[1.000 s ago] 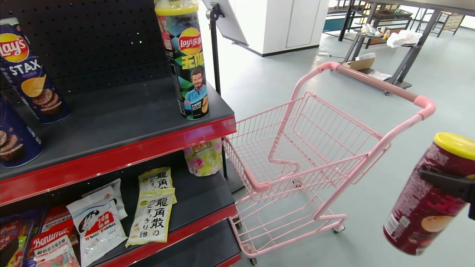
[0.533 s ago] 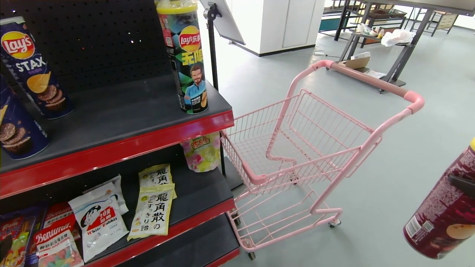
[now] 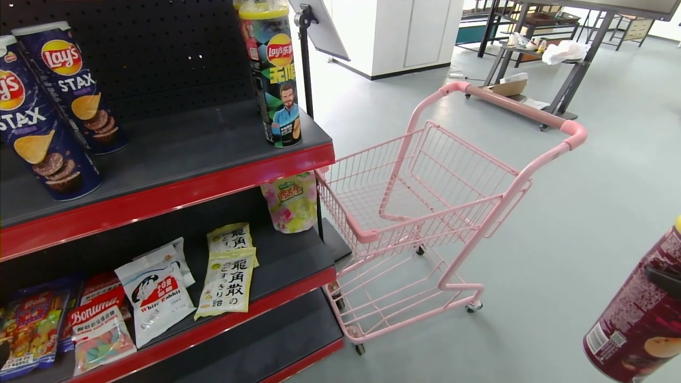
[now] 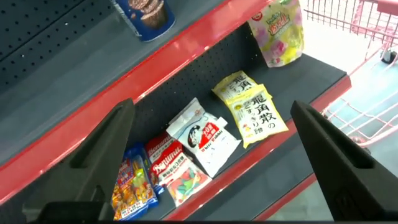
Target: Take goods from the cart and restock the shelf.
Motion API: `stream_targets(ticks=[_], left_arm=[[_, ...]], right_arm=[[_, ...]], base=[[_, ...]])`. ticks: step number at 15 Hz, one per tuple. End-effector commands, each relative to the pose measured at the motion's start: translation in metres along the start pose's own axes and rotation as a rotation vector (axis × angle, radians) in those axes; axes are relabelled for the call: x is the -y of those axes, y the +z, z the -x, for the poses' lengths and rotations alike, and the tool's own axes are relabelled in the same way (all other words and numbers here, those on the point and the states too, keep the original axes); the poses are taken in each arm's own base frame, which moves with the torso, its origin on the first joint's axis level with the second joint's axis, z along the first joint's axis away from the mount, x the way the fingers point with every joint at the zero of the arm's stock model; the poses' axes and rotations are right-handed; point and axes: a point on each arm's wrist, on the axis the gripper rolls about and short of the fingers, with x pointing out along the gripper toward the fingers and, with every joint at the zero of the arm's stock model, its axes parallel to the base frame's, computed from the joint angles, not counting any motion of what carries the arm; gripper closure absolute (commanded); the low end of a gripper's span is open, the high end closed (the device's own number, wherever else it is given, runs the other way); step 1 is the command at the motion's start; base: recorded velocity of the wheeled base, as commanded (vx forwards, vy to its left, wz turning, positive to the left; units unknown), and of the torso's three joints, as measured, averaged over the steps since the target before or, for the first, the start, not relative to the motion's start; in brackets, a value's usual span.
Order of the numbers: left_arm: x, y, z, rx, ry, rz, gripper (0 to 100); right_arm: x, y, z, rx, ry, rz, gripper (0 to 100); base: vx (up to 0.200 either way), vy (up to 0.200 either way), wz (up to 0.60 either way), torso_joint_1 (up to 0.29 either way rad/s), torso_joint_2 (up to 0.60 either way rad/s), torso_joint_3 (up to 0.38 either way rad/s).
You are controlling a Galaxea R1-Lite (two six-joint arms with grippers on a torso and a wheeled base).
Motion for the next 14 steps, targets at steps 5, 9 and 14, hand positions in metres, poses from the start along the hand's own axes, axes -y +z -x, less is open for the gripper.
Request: stream_targets(ticks=[5,9,14], left_arm=[[0.000,0.000,0.001,0.008,-0.003,0.002,0],[0.000,0.001,0.000,0.005,-0.006,0.001,0],[0.000,0.001,0.001,0.010,-0.004,0.002,0]], right_arm=[[0.000,0.000,-0.003,-0.011,0.005,0.009,100],[0.000,0.002,-0.008,-0.020,0.008,0.026,100],[0.002,0.010,-0.018,-0.038,0.011,0.045,100]], base=[[0.000,0.000,0.00,0.182,-0.49,-0.301],[0.000,0.000,0.00,0.235,-0.59,-0.355],[0.000,0.000,0.12,0.136,-0.34,-0.193]])
